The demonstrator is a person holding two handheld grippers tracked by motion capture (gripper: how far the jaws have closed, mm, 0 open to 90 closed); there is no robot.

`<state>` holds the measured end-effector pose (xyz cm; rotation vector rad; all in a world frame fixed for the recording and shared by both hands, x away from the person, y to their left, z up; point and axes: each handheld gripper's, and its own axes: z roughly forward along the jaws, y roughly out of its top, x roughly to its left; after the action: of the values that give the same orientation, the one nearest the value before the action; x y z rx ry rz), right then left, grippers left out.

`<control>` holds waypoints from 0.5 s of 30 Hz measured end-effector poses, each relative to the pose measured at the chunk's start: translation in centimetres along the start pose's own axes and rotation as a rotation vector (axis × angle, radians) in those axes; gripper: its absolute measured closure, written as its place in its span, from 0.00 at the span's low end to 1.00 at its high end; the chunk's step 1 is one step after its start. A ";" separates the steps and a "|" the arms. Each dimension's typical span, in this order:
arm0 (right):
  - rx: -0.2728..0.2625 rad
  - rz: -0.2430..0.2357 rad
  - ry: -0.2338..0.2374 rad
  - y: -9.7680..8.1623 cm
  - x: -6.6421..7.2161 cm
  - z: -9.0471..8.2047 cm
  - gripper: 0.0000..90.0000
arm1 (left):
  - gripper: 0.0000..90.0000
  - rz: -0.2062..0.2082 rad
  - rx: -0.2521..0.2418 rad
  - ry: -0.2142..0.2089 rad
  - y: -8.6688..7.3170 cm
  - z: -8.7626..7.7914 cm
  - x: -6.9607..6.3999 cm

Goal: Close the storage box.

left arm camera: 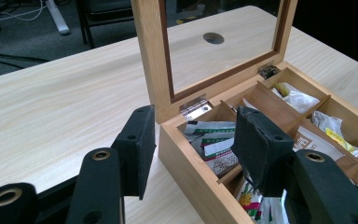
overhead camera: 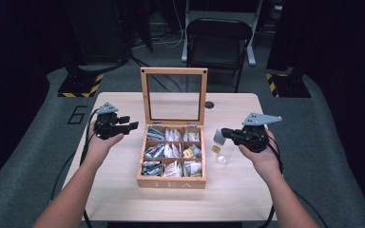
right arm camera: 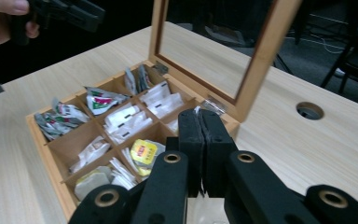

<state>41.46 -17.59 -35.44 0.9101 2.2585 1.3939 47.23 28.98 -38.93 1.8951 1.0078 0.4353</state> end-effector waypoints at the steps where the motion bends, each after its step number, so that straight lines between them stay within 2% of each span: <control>1: 0.000 0.007 -0.007 -0.1 -0.2 -0.2 0.99 | 0.54 0.000 0.001 0.000 0.0 0.0 0.0; 9: -0.008 0.036 -0.056 -0.6 -2.0 -1.3 0.99 | 0.54 0.004 0.005 -0.001 0.0 0.1 0.0; 15: -0.005 0.050 -0.071 -0.9 -2.4 -1.4 0.99 | 0.54 0.001 0.010 -0.002 -0.1 0.2 -0.1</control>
<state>42.12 -20.43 -35.71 1.0041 2.1930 1.3654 47.29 28.82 -39.09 1.9045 1.0087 0.4297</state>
